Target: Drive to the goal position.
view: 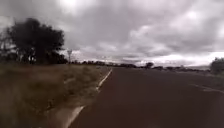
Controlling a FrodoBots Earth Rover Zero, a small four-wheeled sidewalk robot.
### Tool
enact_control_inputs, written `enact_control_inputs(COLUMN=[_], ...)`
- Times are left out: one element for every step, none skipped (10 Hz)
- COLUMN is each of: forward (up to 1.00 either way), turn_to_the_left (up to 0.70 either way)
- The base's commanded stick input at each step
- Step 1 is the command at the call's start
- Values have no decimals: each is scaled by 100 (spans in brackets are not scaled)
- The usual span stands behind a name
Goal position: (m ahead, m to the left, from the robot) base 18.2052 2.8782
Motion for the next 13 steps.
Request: enact_control_inputs(forward=[85,85,85,85,85,85,85,85,85,85,85,85,85], turn_to_the_left=[0,0,0,0,0,0,0,0,0,0,-15,-29,-30])
